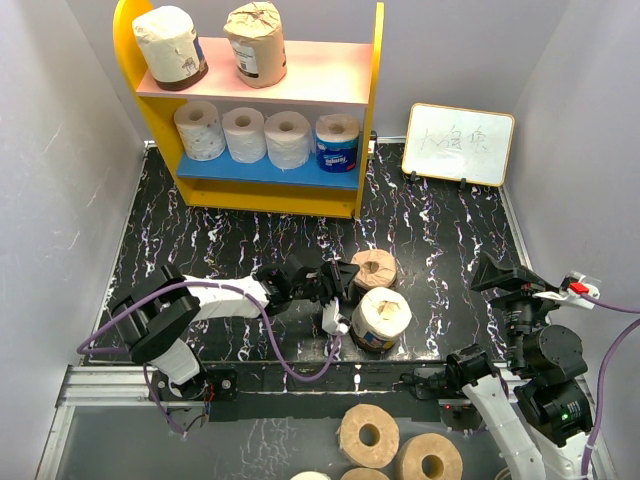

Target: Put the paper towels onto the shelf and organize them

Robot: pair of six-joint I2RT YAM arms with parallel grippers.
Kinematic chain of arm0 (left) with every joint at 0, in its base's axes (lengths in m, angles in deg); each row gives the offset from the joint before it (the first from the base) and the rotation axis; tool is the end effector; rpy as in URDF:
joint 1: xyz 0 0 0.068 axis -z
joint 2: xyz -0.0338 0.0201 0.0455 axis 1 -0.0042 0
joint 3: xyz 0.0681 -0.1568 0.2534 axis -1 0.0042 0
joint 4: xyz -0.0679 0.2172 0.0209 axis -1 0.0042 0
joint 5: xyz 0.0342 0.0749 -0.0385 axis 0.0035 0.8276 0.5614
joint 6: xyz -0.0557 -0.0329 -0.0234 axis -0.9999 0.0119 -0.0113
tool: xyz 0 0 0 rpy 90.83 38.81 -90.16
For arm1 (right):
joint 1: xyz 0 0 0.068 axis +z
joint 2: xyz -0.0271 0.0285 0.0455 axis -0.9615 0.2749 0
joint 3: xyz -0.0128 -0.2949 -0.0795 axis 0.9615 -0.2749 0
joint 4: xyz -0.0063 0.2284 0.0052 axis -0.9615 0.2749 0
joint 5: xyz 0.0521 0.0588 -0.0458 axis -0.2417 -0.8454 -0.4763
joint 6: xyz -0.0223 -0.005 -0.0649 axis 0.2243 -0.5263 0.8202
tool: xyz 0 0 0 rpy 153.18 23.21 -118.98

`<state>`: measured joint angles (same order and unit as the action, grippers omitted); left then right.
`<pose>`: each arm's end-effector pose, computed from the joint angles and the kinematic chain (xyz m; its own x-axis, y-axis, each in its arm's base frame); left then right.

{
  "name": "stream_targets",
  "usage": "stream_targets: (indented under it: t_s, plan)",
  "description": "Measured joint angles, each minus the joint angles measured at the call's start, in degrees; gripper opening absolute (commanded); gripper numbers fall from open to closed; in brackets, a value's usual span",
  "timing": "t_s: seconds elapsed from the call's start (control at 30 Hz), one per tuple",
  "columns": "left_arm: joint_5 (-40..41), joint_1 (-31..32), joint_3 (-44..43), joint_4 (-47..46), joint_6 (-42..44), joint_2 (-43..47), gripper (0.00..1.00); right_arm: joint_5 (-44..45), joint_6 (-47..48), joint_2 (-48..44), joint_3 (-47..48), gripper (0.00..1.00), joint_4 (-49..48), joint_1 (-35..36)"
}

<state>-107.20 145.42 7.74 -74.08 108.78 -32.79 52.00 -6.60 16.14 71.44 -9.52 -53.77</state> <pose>0.1672 -0.2750 0.2380 0.9701 0.2152 0.1121 -0.0234 -0.3772 0.9258 -0.0244 -0.0394 0.3059 0.1114 0.3454 -0.9318 0.1551 0.9201 0.3596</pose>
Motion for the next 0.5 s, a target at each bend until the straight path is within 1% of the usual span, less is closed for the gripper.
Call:
stream_targets:
  t_s: [0.13,0.23,0.33,0.5]
  plan:
    - [1.0,0.4,-0.1,0.5,0.7,0.0,0.00,0.0,0.0,0.0,0.0,0.90,0.0,0.1]
    - [2.3,0.8,-1.7,3.1,0.9,0.0,0.00,0.0,0.0,0.0,0.0,0.90,0.0,0.3]
    - [4.0,1.0,-4.4,8.0,0.3,0.1,0.00,0.0,0.0,0.0,0.0,0.90,0.0,0.3]
    - [7.3,0.7,-9.4,17.7,-3.1,1.2,0.00,0.0,0.0,0.0,0.0,0.90,0.0,0.3]
